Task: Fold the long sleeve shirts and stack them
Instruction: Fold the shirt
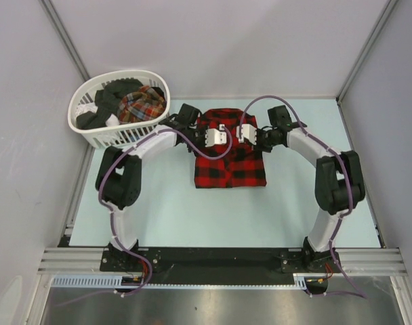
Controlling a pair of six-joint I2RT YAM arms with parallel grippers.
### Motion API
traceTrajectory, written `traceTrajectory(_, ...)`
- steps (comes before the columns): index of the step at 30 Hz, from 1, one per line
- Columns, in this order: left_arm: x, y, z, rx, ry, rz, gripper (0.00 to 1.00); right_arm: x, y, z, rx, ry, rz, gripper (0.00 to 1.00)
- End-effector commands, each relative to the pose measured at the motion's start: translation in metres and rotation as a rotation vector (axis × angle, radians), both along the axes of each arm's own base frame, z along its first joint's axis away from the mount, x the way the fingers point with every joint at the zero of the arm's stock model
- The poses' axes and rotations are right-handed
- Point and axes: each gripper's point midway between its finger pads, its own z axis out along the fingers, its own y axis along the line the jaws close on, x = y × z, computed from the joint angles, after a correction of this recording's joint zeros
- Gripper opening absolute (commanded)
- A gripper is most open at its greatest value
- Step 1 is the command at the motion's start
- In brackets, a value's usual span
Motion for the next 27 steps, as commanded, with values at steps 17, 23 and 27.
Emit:
traceTrajectory(17, 0.078, 0.006, 0.032, -0.167, -0.053, 0.203, 0.53, 0.084, -0.023, 0.034, 0.150, -0.074, -0.299, 0.63)
traceTrajectory(23, 0.037, 0.037, 0.119, -0.438, 0.131, 0.390, 0.74, 0.049, -0.051, 0.109, 0.365, 0.140, -0.507, 0.96)
traceTrajectory(27, -0.043, 0.015, 0.126, -0.636, 0.441, 0.397, 0.78, -0.019, -0.015, 0.122, 0.555, 0.465, -0.534, 0.94)
